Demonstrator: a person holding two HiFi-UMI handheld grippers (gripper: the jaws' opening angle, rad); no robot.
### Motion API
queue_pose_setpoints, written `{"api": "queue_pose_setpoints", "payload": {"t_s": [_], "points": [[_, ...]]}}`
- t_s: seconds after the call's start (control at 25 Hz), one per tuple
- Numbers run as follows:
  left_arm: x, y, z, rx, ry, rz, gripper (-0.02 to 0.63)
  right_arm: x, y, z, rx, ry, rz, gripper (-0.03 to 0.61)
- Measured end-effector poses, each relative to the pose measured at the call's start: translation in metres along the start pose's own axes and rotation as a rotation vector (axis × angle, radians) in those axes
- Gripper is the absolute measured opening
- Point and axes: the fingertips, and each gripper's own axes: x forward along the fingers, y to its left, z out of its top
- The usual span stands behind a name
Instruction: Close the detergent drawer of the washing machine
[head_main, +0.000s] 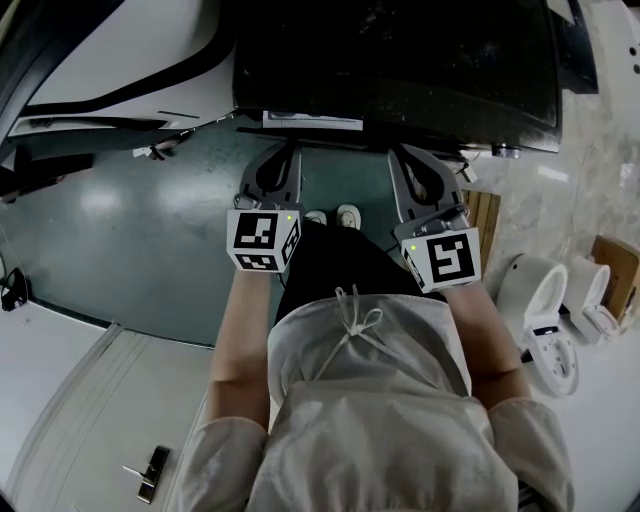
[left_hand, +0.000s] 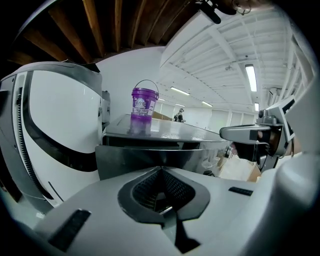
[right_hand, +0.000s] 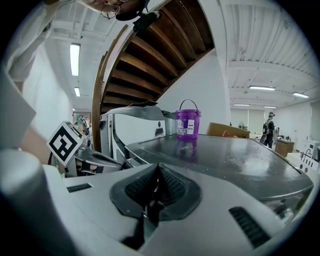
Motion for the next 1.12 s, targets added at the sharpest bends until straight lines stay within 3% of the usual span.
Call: {"api": "queue_pose_setpoints", "payload": {"t_s": [0.24,0.56,0.84,1.12], "points": [[0.013,0.004,0.006,0.005,0.013,-0.043,0.018,0.01,-0.01,0.01,-0.022,-0.034,-0.04,0.006],[0.024,0.01,0.013,0.067,0.026,-0.076,0.018,0.018,-0.015,0.009,0.012,-0.003,-0.096,0.006],[0.025,0.011,0.015,0.017,-0.025,-0.098,0.017,0.024,-0.014,0.01,0.014,0.042,-0.125,0.006],[0.028,0.012,0.016,0.012,-0.044,-0.092,0.017,0.029,-0.018,0.014,-0.019,0.016,-0.147,0.006]]}}
